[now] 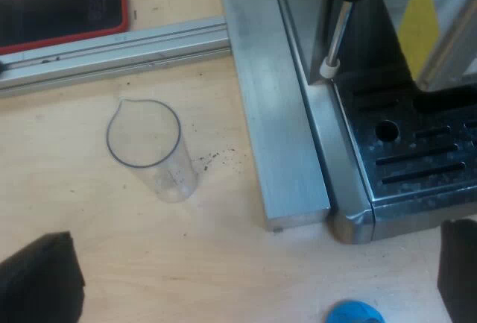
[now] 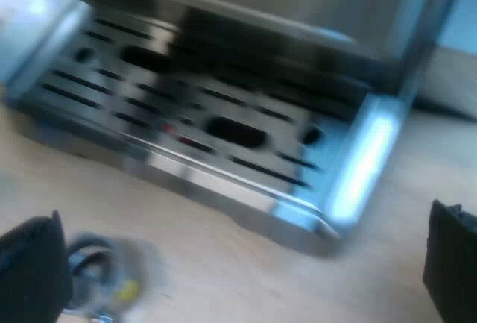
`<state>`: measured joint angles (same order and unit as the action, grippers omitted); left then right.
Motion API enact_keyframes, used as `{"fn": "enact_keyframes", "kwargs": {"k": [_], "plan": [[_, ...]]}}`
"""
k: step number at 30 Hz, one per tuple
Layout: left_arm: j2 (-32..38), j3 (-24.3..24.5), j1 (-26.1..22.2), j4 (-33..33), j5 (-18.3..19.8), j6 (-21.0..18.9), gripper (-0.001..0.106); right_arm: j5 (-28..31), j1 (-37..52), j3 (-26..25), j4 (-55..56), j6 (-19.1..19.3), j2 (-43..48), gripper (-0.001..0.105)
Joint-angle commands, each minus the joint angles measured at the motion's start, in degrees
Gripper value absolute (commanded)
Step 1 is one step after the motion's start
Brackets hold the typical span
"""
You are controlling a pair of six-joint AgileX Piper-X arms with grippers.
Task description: Grind coffee beans and then tamp
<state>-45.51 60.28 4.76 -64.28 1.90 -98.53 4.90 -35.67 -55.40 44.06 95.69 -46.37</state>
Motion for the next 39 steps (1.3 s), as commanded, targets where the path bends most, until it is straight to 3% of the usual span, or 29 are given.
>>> {"fn": "enact_keyframes", "kwargs": {"k": [1, 8, 12, 19, 27, 32, 39], "plan": [[0.16, 0.24, 0.0, -0.13, -0.34, -0.13, 0.105, 0.01, 6.13, -0.72, 4.65, 1.48, 1.88, 0.102], [0.16, 0.24, 0.0, -0.14, -0.34, -0.13, 0.105, -3.56, 19.9, -0.72, 8.63, 6.36, 4.85, 0.102], [0.83, 0.24, 0.0, -0.14, -0.34, -0.13, 0.105, -8.82, 29.74, -0.72, 8.9, 8.31, 7.2, 0.102], [4.67, 0.24, 0.0, -0.14, -0.44, -0.13, 0.105, -9.09, 40.92, 0.73, 9.35, 12.63, 10.77, 0.102], [11.51, 0.24, 0.0, -0.14, -4.87, -0.13, 0.105, -10.36, 42.83, 3.23, 9.59, 12.48, 16.52, 0.102], [15.39, 0.24, 0.0, -0.14, -4.88, -0.13, 0.105, -10.79, 42.83, 4.09, 9.88, 12.18, 21.78, 0.102], [28.03, -1.66, 0.0, -1.67, -4.88, -0.13, 0.105, -11.65, 42.83, 4.23, 11.58, 12.18, 30.62, 0.102]]}}
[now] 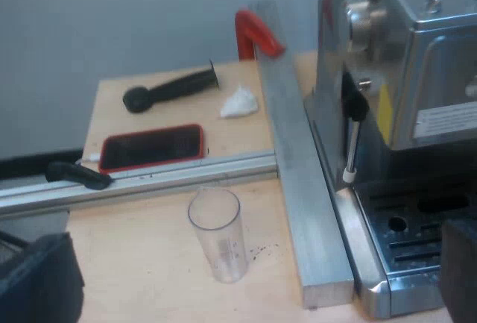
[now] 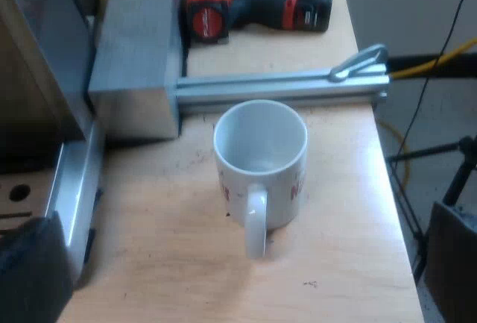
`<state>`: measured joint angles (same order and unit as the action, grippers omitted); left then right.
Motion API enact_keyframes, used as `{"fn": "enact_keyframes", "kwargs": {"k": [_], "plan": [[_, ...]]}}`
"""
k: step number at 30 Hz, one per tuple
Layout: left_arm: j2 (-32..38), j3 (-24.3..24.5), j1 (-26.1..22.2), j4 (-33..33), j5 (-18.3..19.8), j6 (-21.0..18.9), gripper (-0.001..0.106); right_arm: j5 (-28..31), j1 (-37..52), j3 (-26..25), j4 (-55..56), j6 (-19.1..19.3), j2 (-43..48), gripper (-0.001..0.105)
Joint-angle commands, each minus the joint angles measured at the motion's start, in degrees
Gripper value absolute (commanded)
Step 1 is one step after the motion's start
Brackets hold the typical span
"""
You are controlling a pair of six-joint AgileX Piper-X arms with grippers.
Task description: Grind coffee beans and then tamp
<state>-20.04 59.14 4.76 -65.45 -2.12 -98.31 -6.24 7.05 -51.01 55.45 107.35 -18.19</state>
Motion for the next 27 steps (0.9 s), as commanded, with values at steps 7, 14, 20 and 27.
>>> {"fn": "enact_keyframes", "kwargs": {"k": [7, 14, 20, 27], "plan": [[12.9, -4.35, 0.01, -1.02, -0.58, -0.35, 0.105, -3.45, 0.12, 2.51, 0.64, 0.45, 12.97, 0.102], [23.43, -6.39, 0.01, -7.24, -0.59, -0.35, 0.105, -3.58, 0.12, 6.46, 3.34, 0.45, 21.66, 0.102], [29.14, -5.83, 0.01, -15.21, 0.78, 0.07, 0.105, -8.79, 0.0, 8.08, 6.05, 0.46, 21.32, 0.102], [29.0, -6.1, -0.1, -14.82, 0.83, 0.06, 0.105, -11.09, 0.0, 9.62, 5.49, 0.46, 21.32, 0.102]]}}
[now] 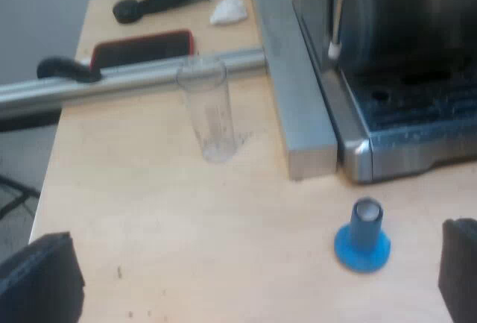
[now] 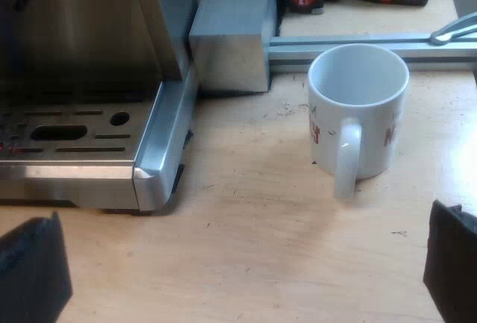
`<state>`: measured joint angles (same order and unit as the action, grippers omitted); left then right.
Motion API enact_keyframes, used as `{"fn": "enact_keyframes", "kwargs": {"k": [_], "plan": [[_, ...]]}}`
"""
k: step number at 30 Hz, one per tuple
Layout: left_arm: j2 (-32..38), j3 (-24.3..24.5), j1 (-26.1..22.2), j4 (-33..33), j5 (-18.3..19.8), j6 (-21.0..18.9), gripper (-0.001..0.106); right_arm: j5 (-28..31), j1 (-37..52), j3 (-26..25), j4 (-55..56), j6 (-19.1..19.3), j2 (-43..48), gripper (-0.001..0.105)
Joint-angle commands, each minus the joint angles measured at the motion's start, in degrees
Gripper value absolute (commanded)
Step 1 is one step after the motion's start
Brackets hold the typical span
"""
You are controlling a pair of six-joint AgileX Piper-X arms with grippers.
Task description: Grind coffee beans and then tamp
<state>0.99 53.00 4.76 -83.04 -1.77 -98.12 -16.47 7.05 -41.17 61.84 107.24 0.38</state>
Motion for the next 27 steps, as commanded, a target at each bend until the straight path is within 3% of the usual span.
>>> {"fn": "enact_keyframes", "kwargs": {"k": [1, 6, 8, 12, 18, 27], "plan": [[7.86, -0.27, -0.1, 4.58, 0.48, -0.14, 0.105, -0.86, 0.0, -0.23, -1.63, 0.57, 2.64, 0.102], [7.86, -2.42, -0.1, 10.53, 0.48, -0.14, 0.105, -0.71, 0.0, 0.56, -4.13, 0.57, 2.64, 0.102], [7.86, -6.54, -0.1, 16.89, 0.84, -0.14, 0.105, -0.71, 0.0, 2.67, -5.31, 0.57, 2.64, 0.102], [7.75, -12.54, -0.1, 22.34, 3.0, -0.14, 0.105, -0.71, 0.0, 6.61, -5.43, 0.57, 2.53, 0.102], [7.75, -19.47, -0.1, 24.16, 5.16, -0.14, 0.105, -0.4, 0.0, 12.44, -5.43, 0.57, 2.53, 0.102], [7.75, -23.26, -0.1, 24.25, 5.46, -0.14, 0.105, -0.12, 0.0, 13.02, -6.8, 0.57, 2.53, 0.102]]}}
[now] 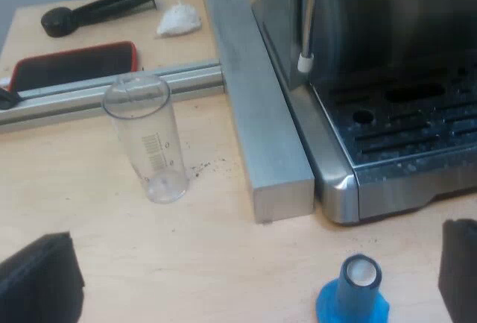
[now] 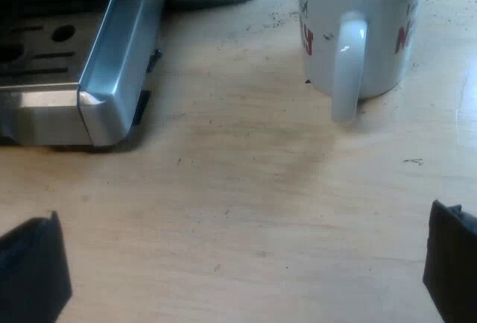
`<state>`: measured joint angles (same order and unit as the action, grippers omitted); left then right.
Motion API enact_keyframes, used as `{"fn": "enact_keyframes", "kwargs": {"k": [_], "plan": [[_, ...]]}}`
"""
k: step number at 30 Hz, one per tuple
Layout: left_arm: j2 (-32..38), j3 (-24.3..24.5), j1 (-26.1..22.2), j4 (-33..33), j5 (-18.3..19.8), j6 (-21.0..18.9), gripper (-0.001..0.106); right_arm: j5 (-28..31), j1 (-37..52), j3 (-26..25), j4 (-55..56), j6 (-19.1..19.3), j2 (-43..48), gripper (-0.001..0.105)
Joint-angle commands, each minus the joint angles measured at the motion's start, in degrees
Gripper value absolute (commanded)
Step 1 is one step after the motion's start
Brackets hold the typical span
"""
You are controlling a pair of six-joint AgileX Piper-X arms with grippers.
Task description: Grind coffee beans and then tamp
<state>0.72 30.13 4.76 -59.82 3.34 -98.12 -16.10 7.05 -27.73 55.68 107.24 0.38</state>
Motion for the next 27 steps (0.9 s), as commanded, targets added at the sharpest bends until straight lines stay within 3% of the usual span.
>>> {"fn": "enact_keyframes", "kwargs": {"k": [1, 27], "plan": [[8.02, -0.46, -0.1, 1.1, 0.35, -0.14, 0.105, -0.49, 0.0, -0.42, -0.63, 0.57, 2.53, 0.102], [8.02, -1.2, -0.1, 2.54, 0.35, -0.14, 0.105, -0.49, 0.0, -0.42, -0.63, 0.57, 2.53, 0.102]]}}
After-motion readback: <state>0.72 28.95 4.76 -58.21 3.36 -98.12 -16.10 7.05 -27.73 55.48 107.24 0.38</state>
